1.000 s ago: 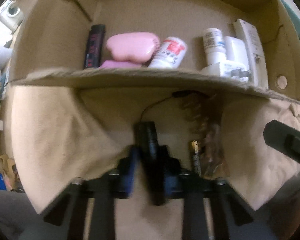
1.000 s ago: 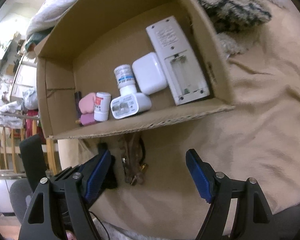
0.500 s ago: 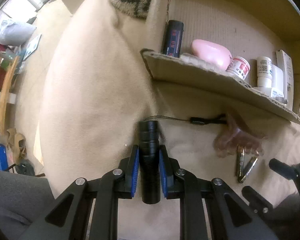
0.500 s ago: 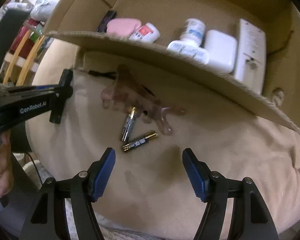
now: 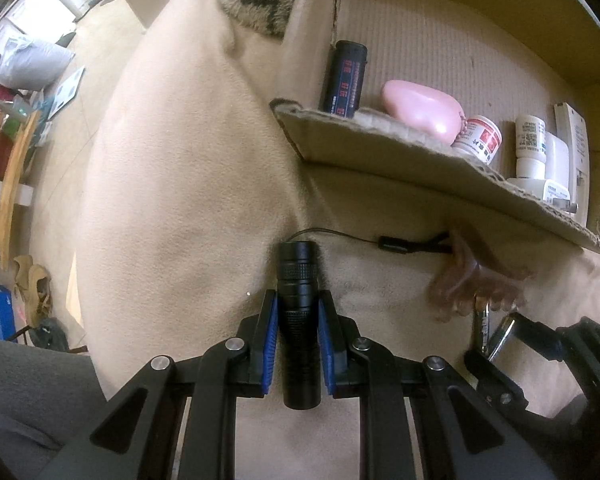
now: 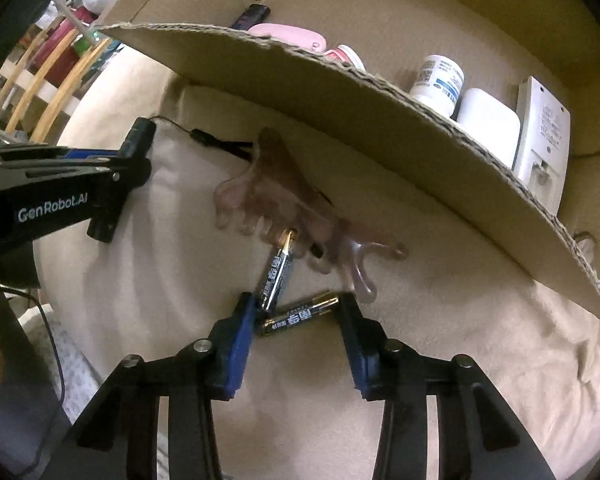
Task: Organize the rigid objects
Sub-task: 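Grasp the black flashlight with the left tool while the right tool grasps a battery, then lift the flashlight and battery toward the box with both tools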
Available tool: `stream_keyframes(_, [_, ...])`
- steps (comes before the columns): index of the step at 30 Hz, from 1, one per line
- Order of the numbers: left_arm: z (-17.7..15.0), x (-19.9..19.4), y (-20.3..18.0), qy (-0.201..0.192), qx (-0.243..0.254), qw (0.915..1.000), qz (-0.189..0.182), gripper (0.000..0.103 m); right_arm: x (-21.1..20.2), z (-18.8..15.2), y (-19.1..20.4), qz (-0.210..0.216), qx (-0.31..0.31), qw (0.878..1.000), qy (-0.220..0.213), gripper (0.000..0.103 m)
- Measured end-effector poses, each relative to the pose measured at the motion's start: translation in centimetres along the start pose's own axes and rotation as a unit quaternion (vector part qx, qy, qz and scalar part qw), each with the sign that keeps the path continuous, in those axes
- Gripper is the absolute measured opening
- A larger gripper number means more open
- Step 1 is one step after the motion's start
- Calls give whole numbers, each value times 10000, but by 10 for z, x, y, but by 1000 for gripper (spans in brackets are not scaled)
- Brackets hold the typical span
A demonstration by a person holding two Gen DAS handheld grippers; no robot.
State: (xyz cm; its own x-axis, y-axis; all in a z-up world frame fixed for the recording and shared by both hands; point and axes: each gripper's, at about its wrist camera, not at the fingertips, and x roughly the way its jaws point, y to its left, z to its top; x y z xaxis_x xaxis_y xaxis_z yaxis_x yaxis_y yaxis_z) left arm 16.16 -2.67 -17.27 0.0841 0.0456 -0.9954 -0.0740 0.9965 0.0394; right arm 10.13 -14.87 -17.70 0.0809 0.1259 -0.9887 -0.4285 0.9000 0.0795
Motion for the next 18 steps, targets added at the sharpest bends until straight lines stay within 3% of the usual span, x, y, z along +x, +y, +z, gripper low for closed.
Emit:
stream_keyframes(8, [-4, -4, 18, 5, -9, 9999, -120, 17, -24, -29, -12, 314, 242, 9992, -51, 44])
stream_keyframes(15, [-10, -26, 33, 30, 15, 9986, -526, 17, -85, -43, -20, 615, 575, 9889, -1221, 44])
stream_keyframes(18, [-16, -51, 39, -366, 121, 9983, -430, 17, -105, -45, -31, 654, 801, 9804, -1676, 44])
